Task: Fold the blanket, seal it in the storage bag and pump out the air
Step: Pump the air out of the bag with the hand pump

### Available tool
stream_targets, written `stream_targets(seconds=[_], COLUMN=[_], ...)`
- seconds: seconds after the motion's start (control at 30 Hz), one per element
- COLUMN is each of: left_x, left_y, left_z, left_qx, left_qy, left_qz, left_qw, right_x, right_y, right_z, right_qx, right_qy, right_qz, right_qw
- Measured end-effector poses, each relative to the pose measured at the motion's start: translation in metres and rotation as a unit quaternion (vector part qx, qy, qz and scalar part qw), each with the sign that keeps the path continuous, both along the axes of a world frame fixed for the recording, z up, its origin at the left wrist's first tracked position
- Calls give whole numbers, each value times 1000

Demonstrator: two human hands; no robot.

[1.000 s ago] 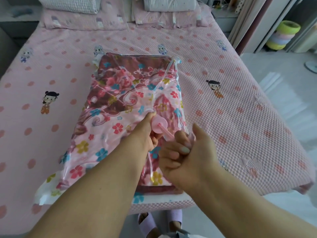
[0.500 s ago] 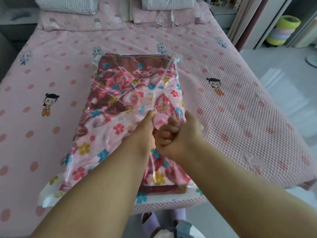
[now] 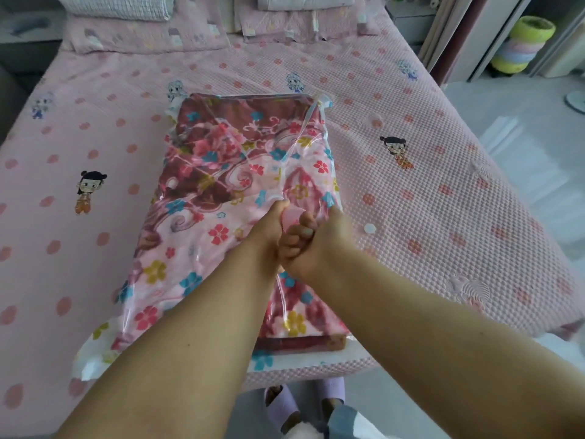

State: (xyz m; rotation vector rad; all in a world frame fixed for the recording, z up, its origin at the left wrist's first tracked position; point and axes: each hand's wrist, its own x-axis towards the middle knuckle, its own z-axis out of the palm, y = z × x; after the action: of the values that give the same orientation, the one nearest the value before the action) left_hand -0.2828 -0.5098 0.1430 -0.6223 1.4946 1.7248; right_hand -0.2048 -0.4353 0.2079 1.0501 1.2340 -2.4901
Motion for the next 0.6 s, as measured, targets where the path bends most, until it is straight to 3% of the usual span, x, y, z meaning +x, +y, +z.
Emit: stream_targets(seconds=[0.03, 0.13, 0.27, 0.33, 0.4, 0.5, 0.6], left_x=[1, 1, -3, -1, 0, 3, 1], left_y=[-1, -4, 1, 0, 0, -3, 0], left_z=[-1, -3, 7, 10, 6, 2, 2], left_qx=[-8, -32, -25, 25, 24, -23, -35], left_qy=[-13, -27, -29, -20, -20, -31, -22], left_qz=[16, 76, 50, 27, 12, 69, 67], left_qw=[1000, 996, 998, 999, 999, 997, 997], right_x=[15, 44, 7, -16, -6, 28, 26], right_y=[-1, -5, -3, -8, -3, -6, 0], right_z=[7, 33, 22, 12, 4, 23, 23], right_qx=[-18, -119, -136, -93, -34, -143, -127], right_qy=[15, -54, -66, -84, -23, -40, -63], right_qz=[15, 1, -68, -63, -31, -12, -34], right_qw=[1000, 991, 986, 990, 999, 989, 989])
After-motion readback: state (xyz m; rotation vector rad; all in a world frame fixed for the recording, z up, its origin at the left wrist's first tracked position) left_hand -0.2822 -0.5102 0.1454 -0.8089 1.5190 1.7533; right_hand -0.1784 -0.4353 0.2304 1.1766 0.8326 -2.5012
